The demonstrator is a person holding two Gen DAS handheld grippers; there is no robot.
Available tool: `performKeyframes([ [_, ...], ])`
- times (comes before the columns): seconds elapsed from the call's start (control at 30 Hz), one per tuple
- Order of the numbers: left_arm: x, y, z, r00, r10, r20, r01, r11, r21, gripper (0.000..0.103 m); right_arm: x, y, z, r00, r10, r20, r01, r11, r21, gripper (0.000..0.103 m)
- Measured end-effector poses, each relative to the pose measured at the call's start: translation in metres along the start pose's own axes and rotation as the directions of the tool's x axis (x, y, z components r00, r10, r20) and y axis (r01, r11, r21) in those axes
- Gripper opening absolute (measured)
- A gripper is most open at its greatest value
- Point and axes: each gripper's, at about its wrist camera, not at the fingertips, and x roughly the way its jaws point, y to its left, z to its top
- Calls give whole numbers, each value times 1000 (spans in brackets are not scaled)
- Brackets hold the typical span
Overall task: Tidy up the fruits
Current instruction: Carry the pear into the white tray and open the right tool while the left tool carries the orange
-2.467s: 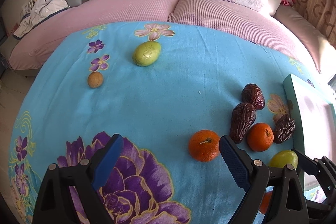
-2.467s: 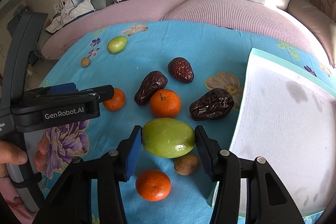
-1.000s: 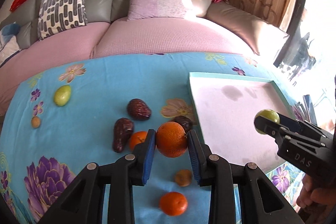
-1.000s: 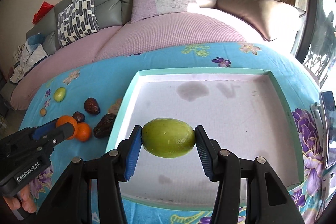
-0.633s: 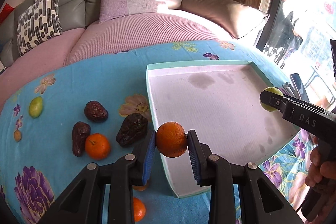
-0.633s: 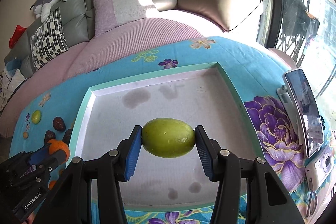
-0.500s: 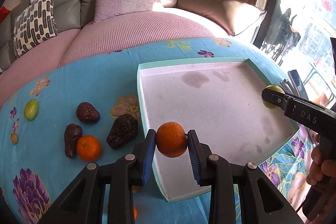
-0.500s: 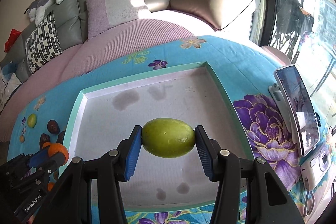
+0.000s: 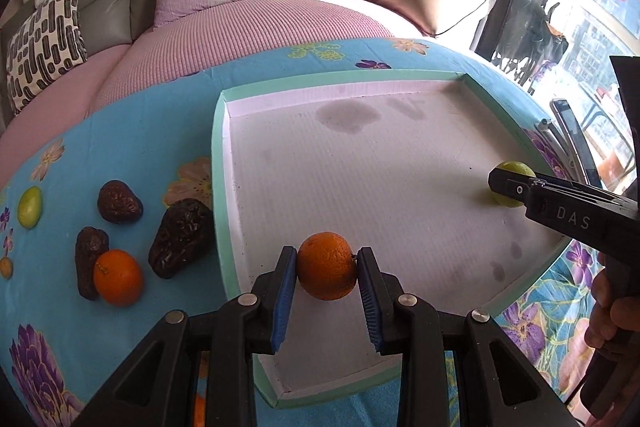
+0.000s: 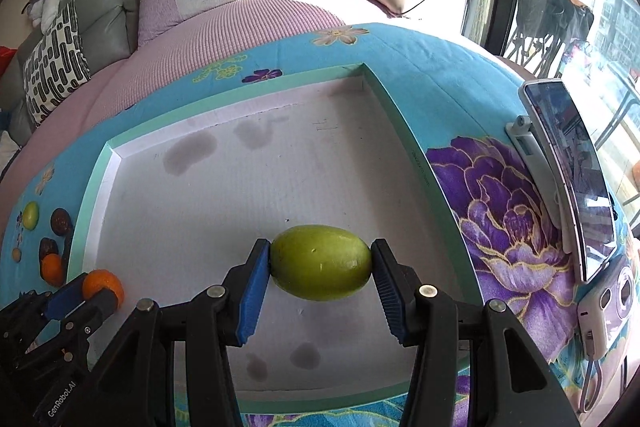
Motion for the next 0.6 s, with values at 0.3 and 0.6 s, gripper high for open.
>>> performKeyframes([
  [0.3,-1,1,1,1000,-2,-2,2,1000,1,33,0,3,0,1000,-16,-2,16,1000,-24,53],
  [0.6,-2,0,2,1000,0,-7,0,1000,2,34,-2,3,1,1000,-20,-1,20,999,-30,53],
])
